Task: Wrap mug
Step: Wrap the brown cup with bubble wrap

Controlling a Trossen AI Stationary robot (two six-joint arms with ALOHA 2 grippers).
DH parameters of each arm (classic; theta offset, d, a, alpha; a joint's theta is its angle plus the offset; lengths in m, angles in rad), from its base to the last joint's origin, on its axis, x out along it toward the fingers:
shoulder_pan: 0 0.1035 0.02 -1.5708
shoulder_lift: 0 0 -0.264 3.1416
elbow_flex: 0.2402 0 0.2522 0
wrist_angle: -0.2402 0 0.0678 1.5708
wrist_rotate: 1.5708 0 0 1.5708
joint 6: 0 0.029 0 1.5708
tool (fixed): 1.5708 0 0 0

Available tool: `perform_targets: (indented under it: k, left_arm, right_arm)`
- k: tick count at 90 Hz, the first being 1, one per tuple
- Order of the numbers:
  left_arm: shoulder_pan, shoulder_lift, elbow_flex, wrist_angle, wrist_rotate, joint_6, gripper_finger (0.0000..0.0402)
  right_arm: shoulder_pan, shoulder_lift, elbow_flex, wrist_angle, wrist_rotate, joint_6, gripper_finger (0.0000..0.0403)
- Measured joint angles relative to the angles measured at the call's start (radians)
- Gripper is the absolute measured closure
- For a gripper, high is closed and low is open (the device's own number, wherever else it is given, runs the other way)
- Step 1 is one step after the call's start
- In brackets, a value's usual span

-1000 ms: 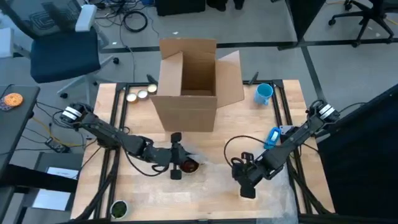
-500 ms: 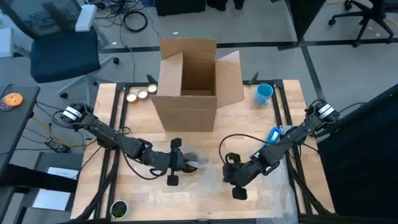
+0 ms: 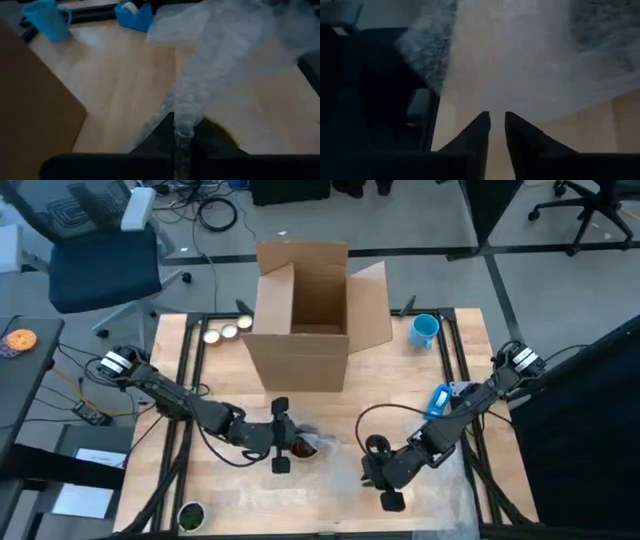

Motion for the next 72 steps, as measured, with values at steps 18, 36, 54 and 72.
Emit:
perform_targets:
  k: [18,36,54,72]
  left_arm:
    - [0.0,0.0,0.0,-0.014,-0.012,-0.05,0.0401]
    - [0.005,0.001,0.0,-0.022,-0.104,-0.104,0.0401]
    - [0.046,0.001,0.0,-0.026,-0.145,-0.214,0.0401]
    - [0.076,0.004,0.0,-0.026,-0.145,-0.269,0.0401]
  right_arm:
    - [0.031,0.0,0.0,0.019,0.073,-0.047,0.0255]
    - [0.075,0.0,0.0,-0.002,0.204,-0.113,0.0216]
    - [0.097,0.0,0.0,-0.054,0.36,-0.116,0.0211]
    - [0.1,0.0,0.0,-0.054,0.51,-0.061,0.0213]
